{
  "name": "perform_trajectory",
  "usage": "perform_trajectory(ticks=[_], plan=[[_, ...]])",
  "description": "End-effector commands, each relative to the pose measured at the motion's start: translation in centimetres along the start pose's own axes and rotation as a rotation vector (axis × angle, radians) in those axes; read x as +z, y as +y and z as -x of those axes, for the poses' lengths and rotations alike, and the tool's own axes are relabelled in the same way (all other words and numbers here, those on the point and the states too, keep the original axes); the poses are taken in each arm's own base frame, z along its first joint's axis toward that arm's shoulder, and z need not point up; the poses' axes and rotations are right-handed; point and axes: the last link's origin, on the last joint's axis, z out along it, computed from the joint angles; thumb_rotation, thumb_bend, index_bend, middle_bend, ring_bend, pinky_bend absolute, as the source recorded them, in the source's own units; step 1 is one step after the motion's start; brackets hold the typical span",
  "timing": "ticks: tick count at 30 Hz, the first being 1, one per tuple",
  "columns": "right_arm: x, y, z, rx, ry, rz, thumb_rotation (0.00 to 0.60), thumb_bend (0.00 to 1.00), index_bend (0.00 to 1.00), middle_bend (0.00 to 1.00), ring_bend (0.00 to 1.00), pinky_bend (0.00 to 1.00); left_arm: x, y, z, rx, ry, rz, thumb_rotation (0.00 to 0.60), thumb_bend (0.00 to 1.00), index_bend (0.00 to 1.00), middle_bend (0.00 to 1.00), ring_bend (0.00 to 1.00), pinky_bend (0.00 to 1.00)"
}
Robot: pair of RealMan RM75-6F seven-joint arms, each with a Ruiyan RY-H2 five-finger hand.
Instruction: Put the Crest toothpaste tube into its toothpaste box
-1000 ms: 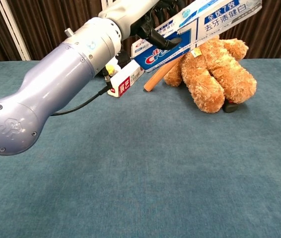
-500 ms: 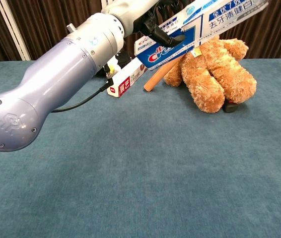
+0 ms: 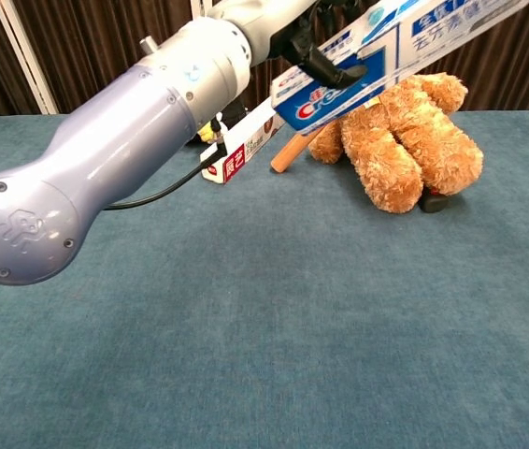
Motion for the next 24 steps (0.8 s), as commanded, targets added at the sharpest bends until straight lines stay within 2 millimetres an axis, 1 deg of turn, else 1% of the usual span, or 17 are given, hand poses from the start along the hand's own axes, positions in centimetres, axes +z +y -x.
perform_trajectory(ticks=[1, 14, 19, 24], plan=[[0.0, 0.0, -0.1, -0.014, 0.0, -0.008, 0.6, 0.4, 0.65, 0.7, 0.68, 0.58, 0.3, 0.6, -0.1, 0.007, -0.003, 0.009, 0.6, 0.43, 0.36, 0.47, 0.43, 0.46], [0.3, 0.4, 0.1, -0.112, 0.0, -0.066, 0.6, 0.4, 0.65, 0.7, 0.68, 0.58, 1.0, 1.7, -1.2, 0.088, -0.078, 0.004, 0.6, 0.43, 0.36, 0.47, 0.43, 0.46], [0.4, 0.3, 0.2, -0.11, 0.005, -0.068, 0.6, 0.4, 0.65, 0.7, 0.68, 0.58, 1.3, 2.1, -1.0, 0.088, -0.087, 0.005, 0.6, 0.43, 0.36, 0.47, 0.43, 0.46], [0.6, 0.4, 0.3, -0.121, 0.007, -0.076, 0.6, 0.4, 0.65, 0.7, 0.68, 0.58, 2.0, 3.1, -0.4, 0.078, -0.081, 0.018, 0.6, 0.43, 0.36, 0.47, 0.43, 0.49]])
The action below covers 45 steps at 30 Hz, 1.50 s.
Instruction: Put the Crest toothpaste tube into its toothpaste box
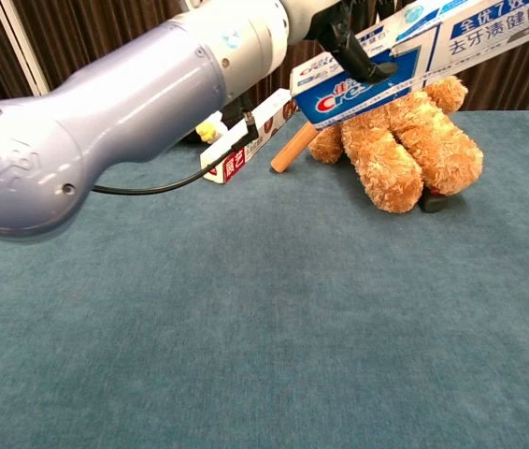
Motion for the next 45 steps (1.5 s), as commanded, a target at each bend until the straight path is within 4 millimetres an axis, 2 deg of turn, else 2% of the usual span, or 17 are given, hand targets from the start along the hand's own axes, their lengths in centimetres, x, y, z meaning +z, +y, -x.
perform_trajectory(ticks=[1, 7, 11, 28, 31, 36, 42, 45], plan=[[0.0, 0.0, 0.0, -0.006, 0.003, -0.004, 0.6, 0.4, 0.65, 0.7, 0.68, 0.58, 0.6, 0.8, 0.2, -0.022, 0.009, 0.004, 0.6, 0.43, 0.36, 0.47, 0.43, 0.49], [0.0, 0.3, 0.1, -0.009, 0.009, 0.002, 0.6, 0.4, 0.65, 0.7, 0.68, 0.58, 1.3, 2.3, 0.8, -0.044, 0.023, 0.02, 0.6, 0.43, 0.36, 0.47, 0.43, 0.49], [-0.1, 0.3, 0.0, -0.018, 0.019, -0.002, 0.6, 0.4, 0.65, 0.7, 0.68, 0.58, 1.5, 2.7, 1.0, -0.062, 0.037, 0.009, 0.6, 0.43, 0.35, 0.47, 0.43, 0.49], [0.5, -0.3, -1.1, -0.121, 0.128, -0.075, 0.6, 0.4, 0.65, 0.7, 0.68, 0.58, 1.1, 2.4, 0.8, -0.087, 0.053, -0.009, 0.6, 0.43, 0.35, 0.47, 0.43, 0.5], [0.5, -0.3, -1.1, -0.145, 0.147, -0.085, 0.6, 0.4, 0.62, 0.7, 0.66, 0.57, 1.1, 2.4, 0.8, -0.094, 0.054, -0.011, 0.6, 0.43, 0.35, 0.47, 0.43, 0.5], [0.3, 0.0, -0.9, -0.161, 0.153, -0.083, 0.6, 0.4, 0.52, 0.67, 0.58, 0.52, 1.1, 2.5, 0.9, -0.105, 0.054, -0.015, 0.6, 0.43, 0.35, 0.47, 0.43, 0.5], [-0.1, 0.1, -0.5, -0.173, 0.143, -0.078, 0.6, 0.4, 0.19, 0.44, 0.35, 0.33, 1.3, 2.8, 1.2, -0.117, 0.065, -0.022, 0.6, 0.44, 0.35, 0.47, 0.43, 0.51], [-0.2, 0.1, -0.3, -0.177, 0.142, -0.075, 0.6, 0.4, 0.08, 0.37, 0.29, 0.29, 1.3, 3.0, 1.3, -0.126, 0.091, -0.021, 0.6, 0.47, 0.36, 0.48, 0.43, 0.51]])
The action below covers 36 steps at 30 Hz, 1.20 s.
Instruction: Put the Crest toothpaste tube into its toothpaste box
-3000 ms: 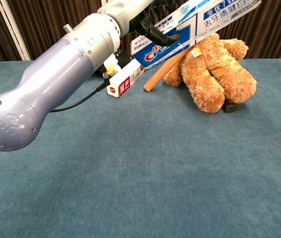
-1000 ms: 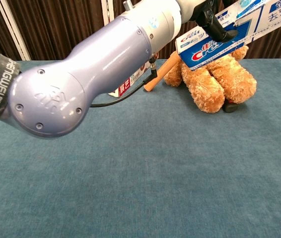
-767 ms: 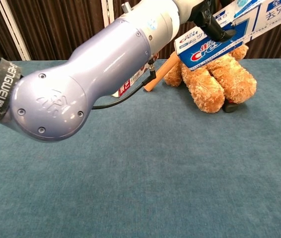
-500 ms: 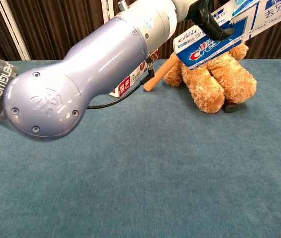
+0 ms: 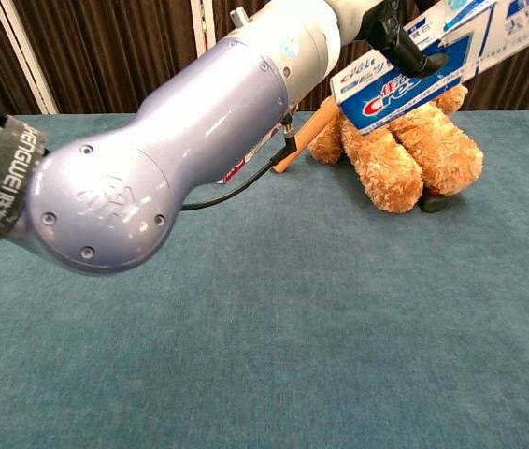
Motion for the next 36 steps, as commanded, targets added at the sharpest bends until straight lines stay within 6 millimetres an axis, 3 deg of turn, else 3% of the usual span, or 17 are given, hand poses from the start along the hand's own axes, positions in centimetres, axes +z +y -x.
perform_trajectory(ticks=[1, 21, 29, 36], plan=[[-0.1, -0.1, 0.1, -0.002, 0.001, 0.001, 0.6, 0.4, 0.07, 0.35, 0.28, 0.28, 0.0, 0.2, 0.0, -0.01, 0.031, 0.005, 0.6, 0.48, 0.36, 0.48, 0.43, 0.51], [-0.8, 0.2, 1.0, -0.003, -0.02, 0.1, 0.6, 0.4, 0.01, 0.32, 0.23, 0.22, -1.4, -1.5, 0.3, -0.112, 0.196, 0.036, 0.6, 0.5, 0.36, 0.5, 0.45, 0.53], [-2.1, 1.2, 2.3, 0.013, -0.136, 0.231, 0.6, 0.4, 0.0, 0.3, 0.22, 0.21, -3.7, -4.9, -0.4, -0.085, 0.206, 0.005, 0.6, 0.5, 0.36, 0.5, 0.45, 0.53], [-2.8, 1.1, 2.8, 0.062, -0.17, 0.317, 0.6, 0.4, 0.0, 0.3, 0.22, 0.21, -5.7, -7.9, -2.4, -0.161, 0.276, -0.058, 0.6, 0.5, 0.36, 0.49, 0.45, 0.53]])
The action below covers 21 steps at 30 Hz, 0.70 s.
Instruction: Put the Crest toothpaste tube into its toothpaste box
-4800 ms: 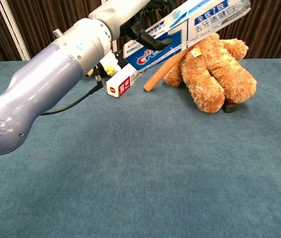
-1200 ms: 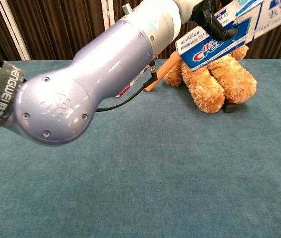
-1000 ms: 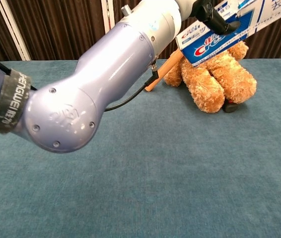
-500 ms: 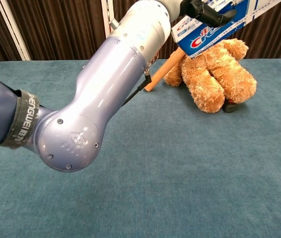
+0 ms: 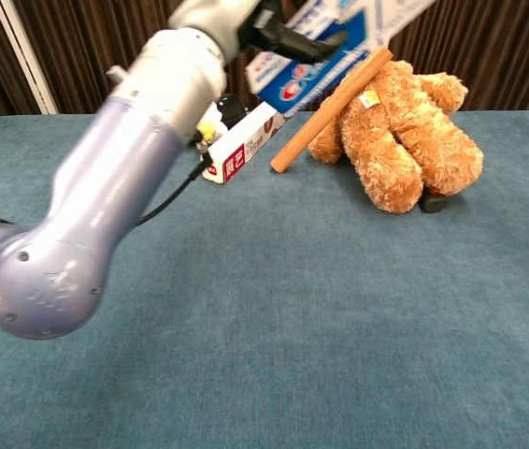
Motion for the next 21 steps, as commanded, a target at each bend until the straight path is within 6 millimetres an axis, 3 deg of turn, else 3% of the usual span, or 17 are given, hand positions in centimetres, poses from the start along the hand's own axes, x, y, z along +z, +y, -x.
perform_trajectory(ticks=[1, 8, 15, 21], plan=[[-0.3, -0.2, 0.3, 0.033, -0.013, 0.035, 0.6, 0.4, 0.0, 0.3, 0.22, 0.21, -0.5, -0.8, -1.7, -0.073, 0.062, -0.023, 0.6, 0.5, 0.36, 0.49, 0.45, 0.53], [-0.8, -0.6, 1.1, 0.062, -0.046, 0.076, 0.6, 0.4, 0.0, 0.3, 0.22, 0.21, -1.5, -1.2, -4.1, -0.287, 0.228, -0.032, 0.6, 0.51, 0.34, 0.48, 0.44, 0.53], [-1.1, -0.3, 1.5, 0.066, -0.068, 0.091, 0.6, 0.4, 0.0, 0.3, 0.22, 0.21, -2.3, -2.2, -4.3, -0.335, 0.277, -0.028, 0.6, 0.51, 0.31, 0.45, 0.41, 0.52], [-1.4, -0.2, 1.8, 0.074, -0.079, 0.1, 0.6, 0.4, 0.0, 0.3, 0.22, 0.21, -2.9, -2.9, -3.5, -0.344, 0.265, -0.056, 0.6, 0.44, 0.23, 0.35, 0.32, 0.46]])
